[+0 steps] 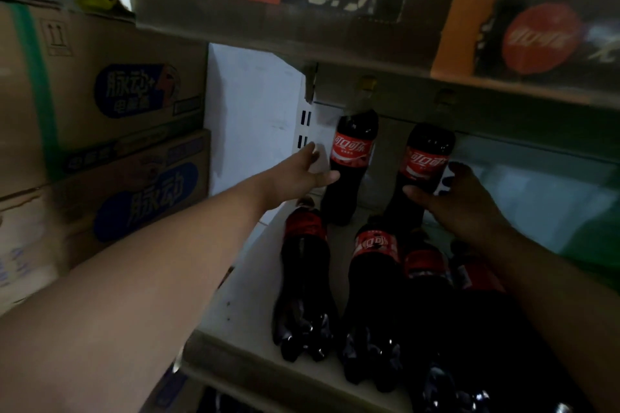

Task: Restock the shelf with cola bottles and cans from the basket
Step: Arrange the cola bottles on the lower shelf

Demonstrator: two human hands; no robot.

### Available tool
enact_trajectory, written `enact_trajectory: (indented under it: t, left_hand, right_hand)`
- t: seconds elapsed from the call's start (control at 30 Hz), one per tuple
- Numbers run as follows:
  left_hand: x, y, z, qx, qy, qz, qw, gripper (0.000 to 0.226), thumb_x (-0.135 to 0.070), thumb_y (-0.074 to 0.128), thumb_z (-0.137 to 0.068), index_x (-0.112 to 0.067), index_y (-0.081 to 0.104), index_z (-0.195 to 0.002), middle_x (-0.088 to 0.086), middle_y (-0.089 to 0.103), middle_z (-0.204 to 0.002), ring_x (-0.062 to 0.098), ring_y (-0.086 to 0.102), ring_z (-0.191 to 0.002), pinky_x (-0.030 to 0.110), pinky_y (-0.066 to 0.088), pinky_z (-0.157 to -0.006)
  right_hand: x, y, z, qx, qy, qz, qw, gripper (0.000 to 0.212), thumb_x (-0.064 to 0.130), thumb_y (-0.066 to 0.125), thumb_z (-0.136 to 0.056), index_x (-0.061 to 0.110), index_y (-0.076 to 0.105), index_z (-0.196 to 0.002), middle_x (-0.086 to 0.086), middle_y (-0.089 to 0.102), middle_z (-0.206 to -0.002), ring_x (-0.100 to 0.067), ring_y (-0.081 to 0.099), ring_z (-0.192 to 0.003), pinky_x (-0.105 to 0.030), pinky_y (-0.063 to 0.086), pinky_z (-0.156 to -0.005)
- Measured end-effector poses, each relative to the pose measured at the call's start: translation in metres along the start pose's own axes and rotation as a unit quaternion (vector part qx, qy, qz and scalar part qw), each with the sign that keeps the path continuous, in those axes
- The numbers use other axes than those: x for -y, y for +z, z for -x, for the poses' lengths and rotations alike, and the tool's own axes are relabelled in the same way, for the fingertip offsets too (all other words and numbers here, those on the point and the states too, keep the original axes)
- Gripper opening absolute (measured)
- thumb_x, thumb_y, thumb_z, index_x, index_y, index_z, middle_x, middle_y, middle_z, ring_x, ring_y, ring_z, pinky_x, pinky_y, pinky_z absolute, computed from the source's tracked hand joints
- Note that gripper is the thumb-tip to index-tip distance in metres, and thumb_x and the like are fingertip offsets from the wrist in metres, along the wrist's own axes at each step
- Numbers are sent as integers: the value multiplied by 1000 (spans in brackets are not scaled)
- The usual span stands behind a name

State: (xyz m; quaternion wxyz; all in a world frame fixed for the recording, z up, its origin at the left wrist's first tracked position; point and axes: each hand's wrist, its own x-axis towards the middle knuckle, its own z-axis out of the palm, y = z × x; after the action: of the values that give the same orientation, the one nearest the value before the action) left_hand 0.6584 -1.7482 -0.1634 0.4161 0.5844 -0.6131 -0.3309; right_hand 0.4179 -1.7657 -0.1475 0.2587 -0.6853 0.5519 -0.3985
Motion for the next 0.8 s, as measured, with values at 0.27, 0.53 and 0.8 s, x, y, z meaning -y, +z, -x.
enact_trajectory:
  t: [0.27,0.53,0.8]
  left_hand:
    - [-9,-6,61,-96,-72,9,993,39,-35,67,-88,-12,58,-118,8,60,-110,15,58,-92,19,44,-76]
    - [-9,11,107,-40,-236,-75,968,87,-64,69,-73,-4,48,-132,10,58,-120,23,58,-103,26,48,-76]
    - [-13,14,109,-45,-275,106,954,75,-36,83,-70,-2,51,-128,13,64,-113,26,64,-94,32,55,-73]
  right_hand:
    - [34,-1,64,14,8,84,996,45,31,67,-89,5,53,-124,-12,60,-117,-31,58,-111,-28,41,-83]
    - [48,16,99,97,43,170,980,45,46,74,-79,2,64,-79,-12,65,-73,-28,66,-76,-28,46,-55]
    - [60,25,106,126,43,338,932,54,53,74,-77,9,50,-97,-6,49,-86,-29,61,-100,-28,39,-68]
